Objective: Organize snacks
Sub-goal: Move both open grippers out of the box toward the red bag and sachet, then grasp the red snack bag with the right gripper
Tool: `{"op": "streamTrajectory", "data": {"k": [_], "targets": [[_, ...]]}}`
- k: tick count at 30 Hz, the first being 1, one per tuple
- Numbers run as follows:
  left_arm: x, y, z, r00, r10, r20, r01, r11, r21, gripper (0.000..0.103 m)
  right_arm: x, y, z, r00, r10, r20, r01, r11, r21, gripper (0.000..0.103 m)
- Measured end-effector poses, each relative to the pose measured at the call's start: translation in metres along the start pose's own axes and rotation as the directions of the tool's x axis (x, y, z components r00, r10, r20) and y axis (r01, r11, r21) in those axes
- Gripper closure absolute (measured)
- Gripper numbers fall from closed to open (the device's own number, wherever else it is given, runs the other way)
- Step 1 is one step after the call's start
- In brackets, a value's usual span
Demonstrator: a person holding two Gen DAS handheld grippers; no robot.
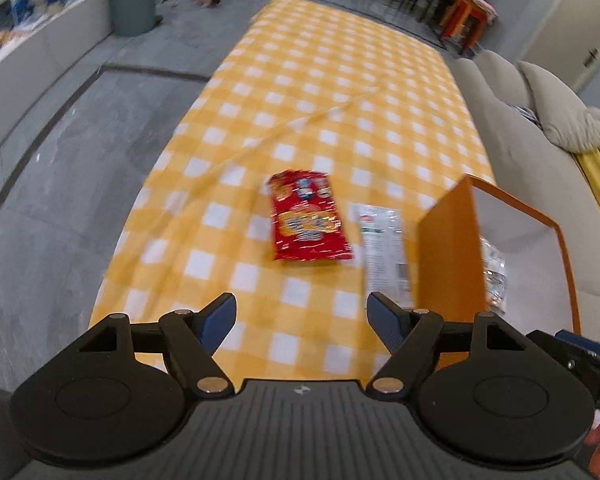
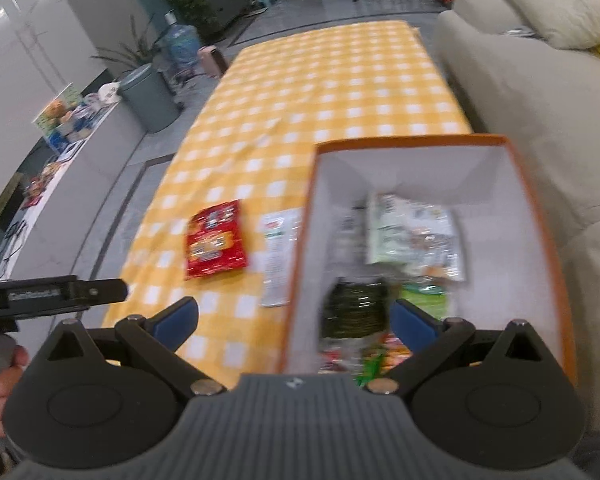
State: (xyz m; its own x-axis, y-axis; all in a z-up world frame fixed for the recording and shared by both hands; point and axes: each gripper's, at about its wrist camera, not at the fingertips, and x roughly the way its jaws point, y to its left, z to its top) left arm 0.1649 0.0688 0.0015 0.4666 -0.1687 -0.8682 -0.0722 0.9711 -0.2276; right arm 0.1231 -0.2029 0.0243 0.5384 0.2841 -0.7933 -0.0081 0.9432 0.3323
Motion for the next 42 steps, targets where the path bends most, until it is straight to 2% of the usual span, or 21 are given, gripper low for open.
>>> {"op": "streamTrajectory", "data": {"k": [3, 6, 10, 14, 18, 21, 25, 28, 31, 38, 42], "targets": [[0.007, 0.022, 0.001, 1.0, -0.015, -0.022, 0.014, 0.999, -0.05, 0.016, 0.013, 0.02, 0.0, 1.0, 0.017, -0.006, -0.017, 1.0, -0.012, 0.003], [0.014, 0.043, 0.0, 0.999, -0.022, -0.025, 0.02, 0.996, -0.088, 0.016, 0.027, 0.04, 0.002, 1.0, 0.016, -0.002, -0.016, 0.997, -0.074, 0.003], [0.023, 0.067, 0.003, 0.997, -0.074, -0.01, 0.072, 0.986, -0.15, 0.016, 0.049, 0.061, 0.015, 0.999, 0.024, -0.038, -0.029, 0.988, -0.15, 0.003], [0.034, 0.084, 0.011, 0.999, -0.04, -0.026, 0.035, 0.984, -0.175, 0.016, 0.077, 0.075, 0.038, 0.996, 0.034, -0.077, -0.045, 0.987, -0.156, 0.003], [0.048, 0.098, 0.018, 0.998, -0.027, -0.058, 0.014, 0.979, -0.205, 0.016, 0.119, 0.09, 0.058, 0.994, 0.003, -0.111, -0.023, 0.984, -0.175, 0.003], [0.057, 0.103, 0.022, 0.997, -0.006, -0.081, -0.011, 0.979, -0.203, 0.016, 0.153, 0.1, 0.067, 0.987, -0.016, -0.158, -0.011, 0.986, -0.169, 0.003], [0.065, 0.101, 0.027, 0.996, -0.006, -0.089, -0.009, 0.985, -0.173, 0.016, 0.199, 0.111, 0.07, 0.979, -0.058, -0.196, 0.025, 0.986, -0.163, 0.003], [0.07, 0.102, 0.029, 0.994, 0.001, -0.113, -0.02, 0.985, -0.172, 0.016, 0.225, 0.115, 0.071, 0.973, -0.045, -0.225, 0.019, 0.993, -0.119, 0.003], [0.072, 0.104, 0.029, 0.992, 0.009, -0.128, -0.031, 0.985, -0.171, 0.016, 0.242, 0.119, 0.069, 0.973, -0.017, -0.23, 0.004, 0.998, -0.055, 0.003], [0.074, 0.112, 0.029, 0.99, 0.017, -0.14, -0.043, 0.981, -0.188, 0.016, 0.276, 0.127, 0.067, 0.97, -0.081, -0.23, 0.055, 0.992, -0.117, 0.004], [0.076, 0.112, 0.029, 0.988, 0.013, -0.156, -0.042, 0.983, -0.181, 0.016, 0.278, 0.127, 0.064, 0.971, -0.105, -0.216, 0.08, 0.989, -0.123, 0.014]]}}
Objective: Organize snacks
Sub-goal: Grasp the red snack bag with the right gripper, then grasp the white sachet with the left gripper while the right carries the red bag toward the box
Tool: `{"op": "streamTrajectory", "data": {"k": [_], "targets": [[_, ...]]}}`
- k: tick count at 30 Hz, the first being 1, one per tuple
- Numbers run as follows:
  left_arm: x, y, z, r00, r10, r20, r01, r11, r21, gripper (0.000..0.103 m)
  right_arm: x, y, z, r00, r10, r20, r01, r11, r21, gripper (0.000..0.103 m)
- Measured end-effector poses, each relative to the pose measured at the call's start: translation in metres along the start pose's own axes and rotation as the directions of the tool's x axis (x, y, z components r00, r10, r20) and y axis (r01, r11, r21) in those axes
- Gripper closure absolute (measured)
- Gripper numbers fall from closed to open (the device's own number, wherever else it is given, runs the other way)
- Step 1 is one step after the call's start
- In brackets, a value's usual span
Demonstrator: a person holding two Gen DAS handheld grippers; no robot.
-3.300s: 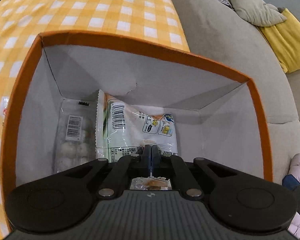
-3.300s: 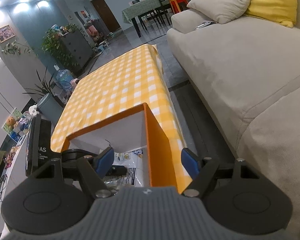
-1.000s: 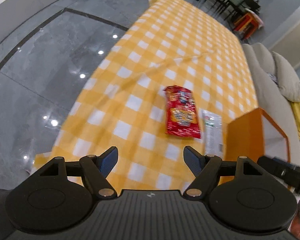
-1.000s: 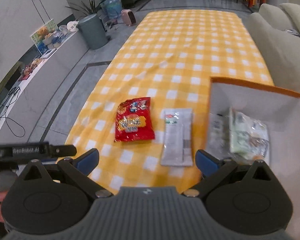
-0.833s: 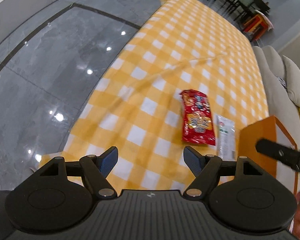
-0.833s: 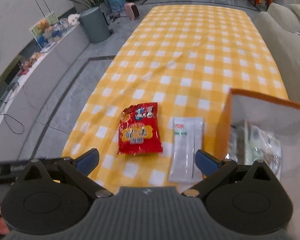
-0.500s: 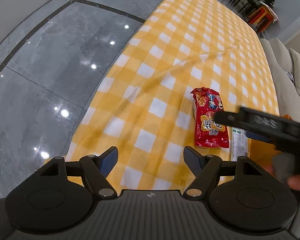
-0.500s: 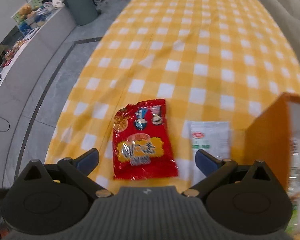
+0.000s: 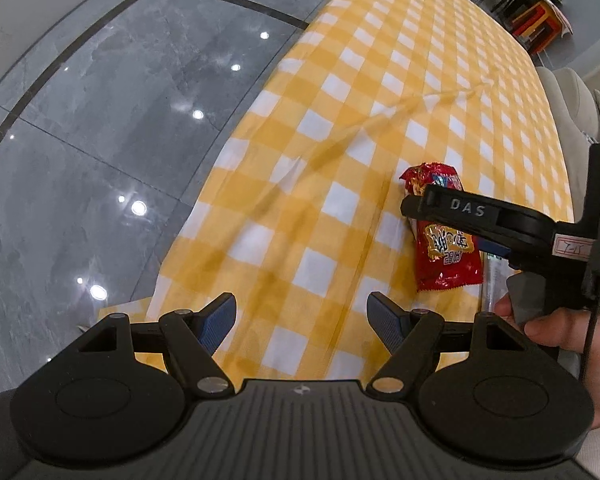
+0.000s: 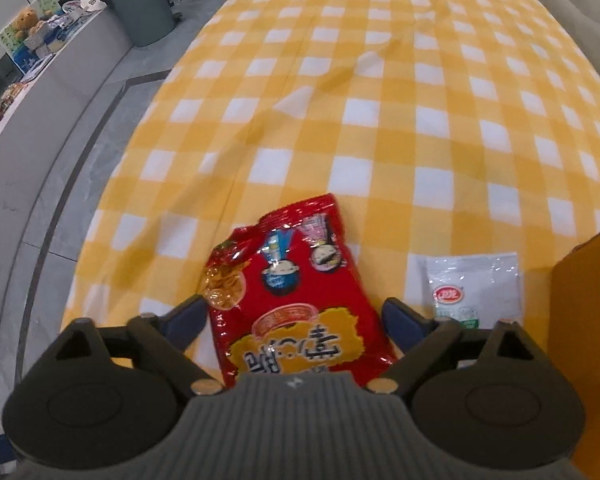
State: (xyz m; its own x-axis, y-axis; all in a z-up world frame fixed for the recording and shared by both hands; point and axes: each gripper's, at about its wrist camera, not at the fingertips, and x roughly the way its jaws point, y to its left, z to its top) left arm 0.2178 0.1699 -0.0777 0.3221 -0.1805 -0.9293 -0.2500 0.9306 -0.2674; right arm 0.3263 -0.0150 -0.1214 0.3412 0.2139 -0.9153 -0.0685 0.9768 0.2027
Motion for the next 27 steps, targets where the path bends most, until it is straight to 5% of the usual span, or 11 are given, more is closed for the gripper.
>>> {"op": "streamTrajectory", "data": {"k": [7, 11, 17, 27], "targets": [[0.0, 0.0, -0.002, 1.0, -0.012, -0.005, 0.012, 1.0, -0.007, 0.016, 0.001, 0.005, -0.01, 0.999, -0.041, 0.007, 0.041, 0.996, -0.08, 0.015], [-0.003, 0.002, -0.002, 1.0, -0.015, 0.002, 0.015, 1.0, -0.017, 0.016, -0.005, 0.004, -0.017, 0.998, -0.037, 0.053, 0.044, 0.99, -0.131, 0.03], [-0.003, 0.007, -0.002, 0.999, -0.046, 0.0, 0.046, 0.998, -0.044, 0.016, -0.02, -0.006, -0.024, 0.997, -0.028, 0.075, 0.035, 0.995, -0.098, 0.03], [-0.019, 0.012, -0.009, 0.988, -0.108, 0.113, 0.119, 0.989, -0.088, 0.016, -0.102, -0.031, -0.029, 0.971, 0.095, 0.219, -0.086, 0.995, -0.049, 0.03]]}}
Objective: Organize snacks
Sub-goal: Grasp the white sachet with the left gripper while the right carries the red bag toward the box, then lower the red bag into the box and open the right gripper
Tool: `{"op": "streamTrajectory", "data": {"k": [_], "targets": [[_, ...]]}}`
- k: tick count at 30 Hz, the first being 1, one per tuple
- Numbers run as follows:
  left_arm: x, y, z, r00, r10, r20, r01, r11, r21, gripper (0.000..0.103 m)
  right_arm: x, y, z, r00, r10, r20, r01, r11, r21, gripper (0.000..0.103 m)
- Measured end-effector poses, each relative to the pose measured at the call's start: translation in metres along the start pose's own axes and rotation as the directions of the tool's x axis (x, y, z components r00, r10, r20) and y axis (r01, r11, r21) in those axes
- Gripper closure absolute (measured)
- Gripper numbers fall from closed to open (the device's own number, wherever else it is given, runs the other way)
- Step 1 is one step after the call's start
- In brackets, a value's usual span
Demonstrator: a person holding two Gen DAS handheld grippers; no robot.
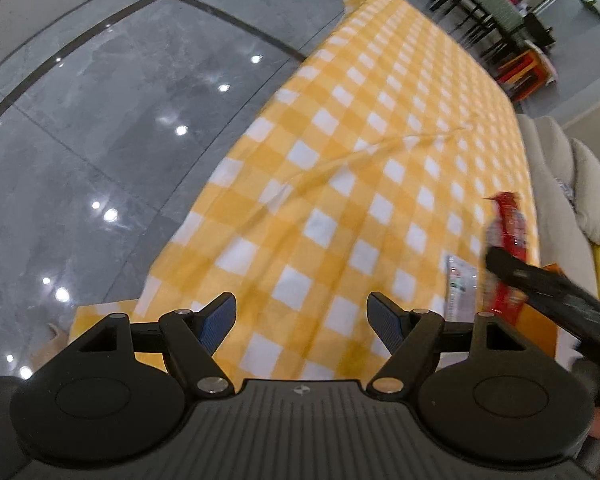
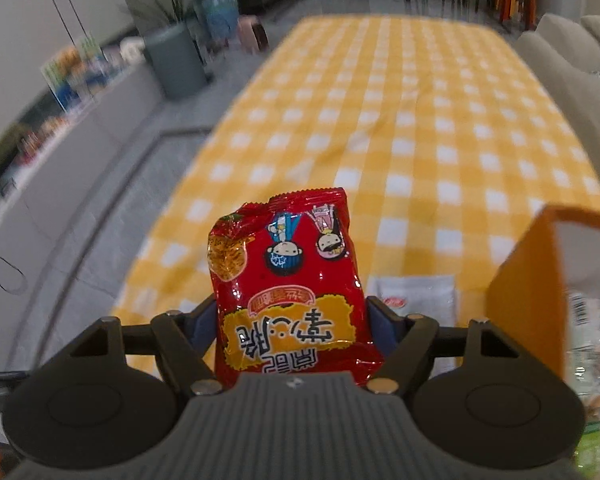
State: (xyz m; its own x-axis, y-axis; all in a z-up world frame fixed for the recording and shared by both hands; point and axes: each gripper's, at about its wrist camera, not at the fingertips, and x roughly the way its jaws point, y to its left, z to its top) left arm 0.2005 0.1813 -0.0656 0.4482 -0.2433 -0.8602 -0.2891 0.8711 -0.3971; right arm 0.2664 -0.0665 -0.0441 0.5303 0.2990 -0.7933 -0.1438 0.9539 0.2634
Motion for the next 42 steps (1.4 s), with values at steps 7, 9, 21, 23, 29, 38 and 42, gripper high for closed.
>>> {"op": "streamTrajectory", "data": {"k": [7, 9, 21, 23, 29, 38, 42], "targets": [[0.013, -0.039, -0.016, 0.989, -0.144, -0.019, 0.145, 0.985, 0.091, 0.017, -0.076, -0.041, 0.0, 0.996, 0.041, 0.08, -0.042, 0.999, 0.007, 0.03], [0.023, -0.057, -0.022, 0.986, -0.162, -0.026, 0.164, 0.974, 0.158, 0.021, -0.091, -0.055, -0.004, 0.995, 0.028, 0.095, -0.028, 1.0, 0.001, 0.03], [0.104, -0.153, -0.051, 0.998, -0.025, -0.06, 0.045, 0.935, 0.352, 0.065, -0.127, -0.145, -0.049, 0.992, -0.02, 0.123, 0.001, 0.987, 0.159, 0.03], [0.113, -0.159, -0.051, 0.997, -0.011, -0.076, 0.038, 0.932, 0.361, 0.065, -0.125, -0.152, -0.051, 0.993, -0.02, 0.118, -0.001, 0.985, 0.175, 0.03], [0.136, -0.177, -0.046, 0.996, -0.019, -0.087, 0.048, 0.935, 0.351, 0.066, -0.127, -0.16, -0.056, 0.993, 0.023, 0.117, -0.046, 0.98, 0.194, 0.03], [0.148, -0.202, -0.047, 0.996, -0.02, -0.082, 0.052, 0.91, 0.412, 0.04, -0.116, -0.17, -0.055, 0.989, 0.112, 0.097, -0.133, 0.959, 0.251, 0.03], [0.149, -0.209, -0.053, 0.999, 0.021, -0.036, -0.002, 0.884, 0.467, 0.045, -0.116, -0.168, -0.054, 0.99, 0.106, 0.096, -0.127, 0.961, 0.246, 0.03]]}}
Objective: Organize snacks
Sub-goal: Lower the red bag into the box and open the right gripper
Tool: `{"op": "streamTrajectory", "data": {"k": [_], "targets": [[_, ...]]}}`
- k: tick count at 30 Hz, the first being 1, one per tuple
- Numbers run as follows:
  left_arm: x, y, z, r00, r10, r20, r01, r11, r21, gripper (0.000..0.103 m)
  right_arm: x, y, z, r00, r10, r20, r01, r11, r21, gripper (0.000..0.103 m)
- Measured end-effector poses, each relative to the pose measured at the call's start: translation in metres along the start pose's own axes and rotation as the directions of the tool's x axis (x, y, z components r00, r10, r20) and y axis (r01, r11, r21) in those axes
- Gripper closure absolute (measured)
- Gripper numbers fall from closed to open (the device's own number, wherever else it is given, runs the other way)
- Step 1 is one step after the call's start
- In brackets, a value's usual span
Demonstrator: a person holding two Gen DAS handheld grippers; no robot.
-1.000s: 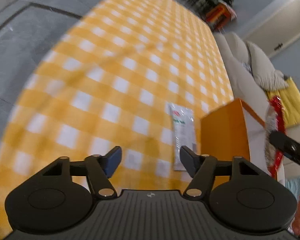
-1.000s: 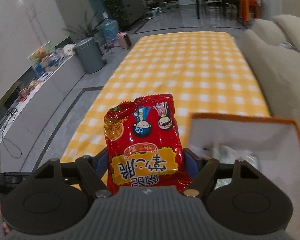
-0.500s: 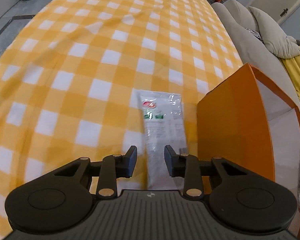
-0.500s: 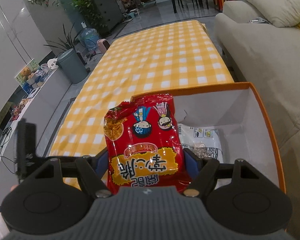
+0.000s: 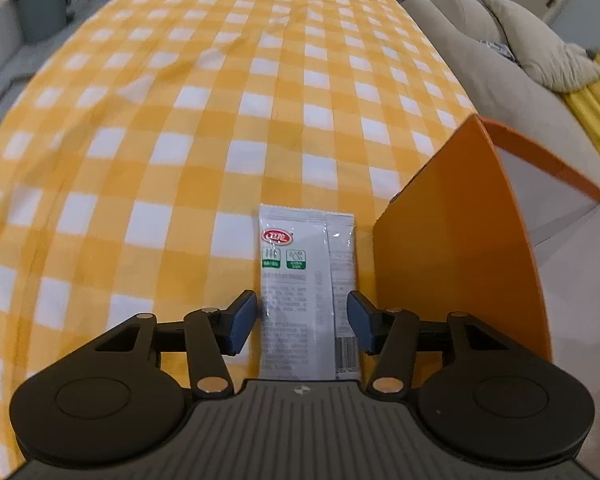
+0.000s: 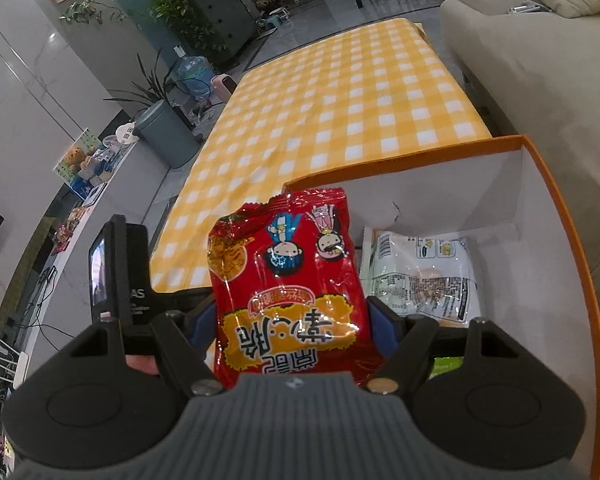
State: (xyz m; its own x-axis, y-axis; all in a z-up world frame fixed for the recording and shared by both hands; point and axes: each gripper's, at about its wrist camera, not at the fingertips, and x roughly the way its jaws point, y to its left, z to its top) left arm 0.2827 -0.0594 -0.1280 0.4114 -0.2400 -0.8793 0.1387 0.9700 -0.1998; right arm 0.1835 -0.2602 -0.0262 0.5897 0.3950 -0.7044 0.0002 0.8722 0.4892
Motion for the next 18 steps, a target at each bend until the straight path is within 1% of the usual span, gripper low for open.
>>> {"op": "streamTrajectory", "data": {"k": [1, 2, 3, 5, 9, 13, 14, 16, 17, 18], "targets": [[0.0, -0.004, -0.002, 1.0, 0.026, 0.004, -0.026, 0.999, 0.037, 0.047, 0.0, 0.0, 0.0, 1.0, -0.002, 0.0, 0.002, 1.0, -0.003, 0.03], [-0.001, -0.007, -0.003, 0.999, 0.038, 0.013, -0.039, 0.997, 0.06, 0.047, -0.001, 0.0, -0.001, 1.0, -0.005, 0.001, 0.005, 1.0, -0.006, 0.03], [-0.002, -0.006, -0.005, 0.999, 0.05, 0.023, -0.051, 0.996, 0.069, 0.046, -0.001, 0.001, -0.001, 1.0, -0.008, 0.002, 0.008, 1.0, -0.011, 0.03], [-0.004, 0.001, -0.006, 0.999, 0.051, 0.017, -0.052, 0.998, 0.048, 0.047, -0.003, 0.002, -0.001, 1.0, -0.016, 0.002, 0.016, 1.0, -0.019, 0.03], [-0.014, 0.025, -0.01, 0.998, 0.048, -0.03, -0.049, 0.998, -0.029, 0.051, -0.005, 0.003, -0.002, 1.0, -0.018, 0.001, 0.018, 1.0, -0.021, 0.03], [-0.026, 0.048, -0.021, 0.997, 0.03, -0.067, -0.033, 0.998, -0.049, 0.052, -0.008, 0.005, -0.001, 1.0, -0.01, 0.008, 0.011, 1.0, -0.024, 0.03], [-0.028, 0.052, -0.021, 0.997, 0.023, -0.07, -0.027, 0.998, -0.059, 0.05, -0.009, 0.006, -0.001, 1.0, -0.007, 0.008, 0.007, 1.0, -0.026, 0.03], [-0.029, 0.054, -0.02, 0.998, 0.024, -0.065, -0.029, 0.997, -0.078, 0.038, -0.009, 0.006, -0.001, 1.0, -0.005, 0.01, 0.005, 1.0, -0.03, 0.03], [-0.029, 0.053, -0.018, 0.997, 0.036, -0.061, -0.04, 0.996, -0.079, 0.03, -0.009, 0.007, -0.002, 1.0, -0.004, 0.009, 0.005, 1.0, -0.031, 0.03], [-0.029, 0.051, -0.018, 0.997, 0.044, -0.059, -0.048, 0.997, -0.068, 0.028, -0.01, 0.007, -0.003, 1.0, -0.004, 0.009, 0.004, 0.999, -0.033, 0.03]]}}
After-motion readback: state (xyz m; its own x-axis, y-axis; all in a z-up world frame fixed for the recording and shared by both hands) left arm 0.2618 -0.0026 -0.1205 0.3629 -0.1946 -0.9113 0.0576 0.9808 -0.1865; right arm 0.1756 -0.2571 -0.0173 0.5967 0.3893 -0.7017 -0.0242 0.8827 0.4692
